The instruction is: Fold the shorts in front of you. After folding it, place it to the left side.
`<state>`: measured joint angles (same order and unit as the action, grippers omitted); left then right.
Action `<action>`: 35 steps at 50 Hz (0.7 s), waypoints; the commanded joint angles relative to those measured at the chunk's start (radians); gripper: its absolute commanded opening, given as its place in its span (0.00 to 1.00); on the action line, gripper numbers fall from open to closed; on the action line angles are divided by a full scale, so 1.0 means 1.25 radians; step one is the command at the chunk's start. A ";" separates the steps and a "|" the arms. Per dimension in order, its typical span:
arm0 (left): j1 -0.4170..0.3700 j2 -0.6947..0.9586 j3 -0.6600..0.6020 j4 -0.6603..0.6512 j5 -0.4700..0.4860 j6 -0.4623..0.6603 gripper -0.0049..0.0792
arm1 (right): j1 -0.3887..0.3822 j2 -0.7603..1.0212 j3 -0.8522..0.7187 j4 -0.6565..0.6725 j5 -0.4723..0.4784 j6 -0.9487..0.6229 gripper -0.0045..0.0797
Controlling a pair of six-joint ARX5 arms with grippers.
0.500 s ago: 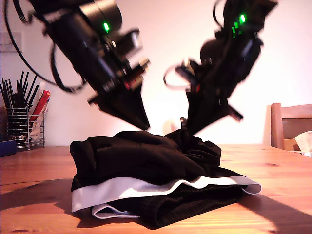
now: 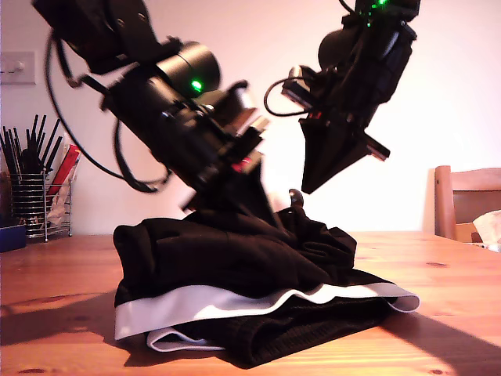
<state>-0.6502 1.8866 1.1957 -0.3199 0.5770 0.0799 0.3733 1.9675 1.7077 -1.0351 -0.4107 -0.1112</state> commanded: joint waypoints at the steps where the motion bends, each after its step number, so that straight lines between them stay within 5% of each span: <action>1: -0.008 0.044 -0.011 -0.008 0.013 -0.002 0.03 | -0.006 -0.016 0.007 -0.008 0.002 -0.008 0.04; 8: -0.011 0.068 -0.011 -0.056 -0.023 -0.013 0.03 | -0.008 -0.016 0.007 -0.024 0.002 -0.016 0.04; 18: 0.016 0.067 -0.011 -0.124 -0.219 -0.042 0.03 | -0.008 -0.016 0.007 -0.021 0.002 -0.016 0.04; 35: 0.160 0.067 -0.011 -0.270 -0.500 -0.044 0.03 | -0.008 -0.016 0.007 -0.038 0.049 -0.031 0.04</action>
<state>-0.4965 1.8996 1.2491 -0.5884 0.0265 0.0280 0.3614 1.9675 1.7077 -1.0763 -0.3721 -0.1337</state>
